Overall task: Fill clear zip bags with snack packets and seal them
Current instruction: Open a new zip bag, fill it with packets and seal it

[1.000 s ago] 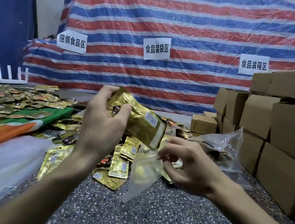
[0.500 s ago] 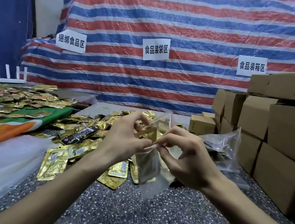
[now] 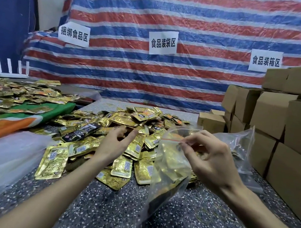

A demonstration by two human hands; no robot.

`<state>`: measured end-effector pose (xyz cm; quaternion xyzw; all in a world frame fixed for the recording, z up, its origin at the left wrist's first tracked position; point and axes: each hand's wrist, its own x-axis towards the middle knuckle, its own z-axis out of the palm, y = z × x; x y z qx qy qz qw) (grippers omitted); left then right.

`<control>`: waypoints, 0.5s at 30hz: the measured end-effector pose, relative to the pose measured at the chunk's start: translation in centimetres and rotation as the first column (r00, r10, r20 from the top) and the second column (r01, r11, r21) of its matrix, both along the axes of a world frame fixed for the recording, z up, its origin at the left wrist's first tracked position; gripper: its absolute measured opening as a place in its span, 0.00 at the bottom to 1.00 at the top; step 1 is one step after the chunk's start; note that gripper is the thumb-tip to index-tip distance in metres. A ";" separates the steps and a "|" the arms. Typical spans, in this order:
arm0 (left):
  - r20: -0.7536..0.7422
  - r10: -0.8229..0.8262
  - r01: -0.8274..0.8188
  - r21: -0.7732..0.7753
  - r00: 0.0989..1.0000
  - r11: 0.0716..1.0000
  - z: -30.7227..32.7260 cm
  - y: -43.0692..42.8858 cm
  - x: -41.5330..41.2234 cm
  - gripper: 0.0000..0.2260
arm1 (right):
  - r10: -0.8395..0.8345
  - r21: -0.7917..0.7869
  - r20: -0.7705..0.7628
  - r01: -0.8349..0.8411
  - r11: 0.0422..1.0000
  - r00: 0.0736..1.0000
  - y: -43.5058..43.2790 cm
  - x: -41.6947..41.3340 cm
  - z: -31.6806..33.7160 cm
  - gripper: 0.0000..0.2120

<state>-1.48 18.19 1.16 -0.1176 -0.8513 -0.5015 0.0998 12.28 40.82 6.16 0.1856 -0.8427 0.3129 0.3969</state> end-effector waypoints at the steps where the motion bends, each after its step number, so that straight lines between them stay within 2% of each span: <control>1: 0.072 0.038 -0.034 -0.057 0.997 0.998 -1.2 0.0 -0.9 0.44 | 0.014 -0.018 0.007 -0.014 1.000 1.000 0.1 -0.1 -0.2 0.06; 4: 0.171 0.223 -0.178 -0.245 0.960 0.953 -4.3 0.6 -3.5 0.45 | 0.043 -0.032 0.031 -0.042 0.999 0.999 0.1 -0.3 -0.6 0.18; 6: 0.114 0.356 -0.291 -0.375 0.928 0.880 -5.8 1.3 -4.8 0.41 | 0.046 -0.016 0.032 -0.045 0.999 0.998 0.3 -0.6 -0.7 0.21; 9: -0.007 0.425 -0.385 -0.438 0.905 0.812 -6.8 2.5 -6.1 0.36 | 0.038 0.008 0.038 -0.038 0.999 0.999 0.6 -0.9 -0.9 0.22; 11: -0.047 0.438 -0.410 -0.450 0.898 0.793 -7.1 3.0 -6.7 0.35 | 0.033 0.020 0.041 -0.034 0.999 0.999 0.8 -1.0 -1.0 0.19; 13: -0.029 0.454 -0.420 -0.434 0.890 0.797 -7.0 3.4 -7.0 0.33 | 0.035 0.024 0.037 -0.036 0.999 0.999 1.0 -1.1 -1.2 0.11; 15: 0.003 0.465 -0.431 -0.369 0.885 0.823 -6.4 3.7 -6.8 0.26 | 0.045 0.028 0.032 -0.046 0.999 0.998 1.2 -1.1 -1.3 0.04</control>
